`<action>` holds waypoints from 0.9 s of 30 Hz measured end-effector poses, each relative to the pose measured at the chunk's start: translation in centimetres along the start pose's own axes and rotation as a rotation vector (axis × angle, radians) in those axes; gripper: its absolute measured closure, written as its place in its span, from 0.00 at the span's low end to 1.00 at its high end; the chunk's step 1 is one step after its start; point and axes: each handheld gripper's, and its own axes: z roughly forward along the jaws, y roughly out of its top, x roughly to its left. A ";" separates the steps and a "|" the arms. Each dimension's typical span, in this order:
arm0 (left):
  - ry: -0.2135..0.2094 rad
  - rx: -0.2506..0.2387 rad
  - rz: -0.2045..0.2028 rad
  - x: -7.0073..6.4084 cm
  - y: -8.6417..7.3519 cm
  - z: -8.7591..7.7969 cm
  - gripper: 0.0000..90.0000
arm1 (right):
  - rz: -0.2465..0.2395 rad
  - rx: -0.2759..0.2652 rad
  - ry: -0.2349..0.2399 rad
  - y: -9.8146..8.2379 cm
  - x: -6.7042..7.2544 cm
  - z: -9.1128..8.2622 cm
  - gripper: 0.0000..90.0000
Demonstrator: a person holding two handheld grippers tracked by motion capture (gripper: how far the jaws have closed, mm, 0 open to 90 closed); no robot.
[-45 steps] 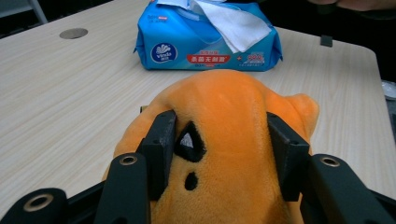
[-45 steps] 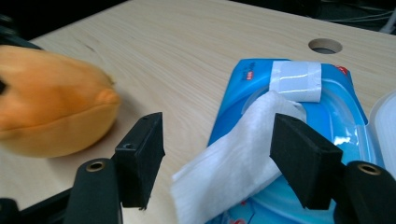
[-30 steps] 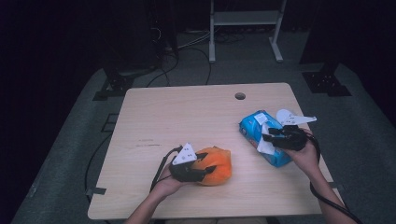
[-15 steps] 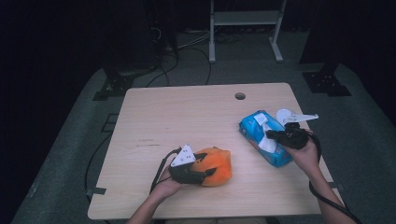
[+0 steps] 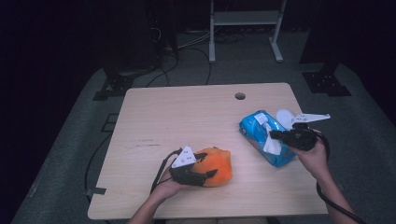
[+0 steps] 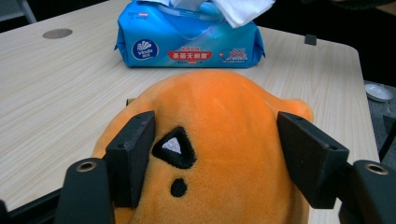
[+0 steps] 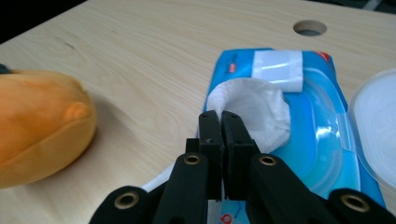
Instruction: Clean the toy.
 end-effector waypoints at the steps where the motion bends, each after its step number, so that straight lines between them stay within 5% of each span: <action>1: 0.000 0.000 -0.001 0.0 0.0 0.0 0.34 | -0.009 -0.005 0.005 0.2 0.4 -0.4 0.97; 11: 0.007 -0.003 0.003 0.1 -0.1 0.1 0.32 | -0.109 -0.042 0.171 1.3 6.3 -3.2 0.97; 21: 0.011 -0.001 0.021 0.1 -0.2 0.0 0.31 | -0.220 0.041 0.360 1.3 12.4 -1.2 0.97; 27: 0.010 -0.005 0.021 0.2 -0.2 0.0 0.31 | -0.247 0.066 0.436 1.5 14.3 -0.8 0.97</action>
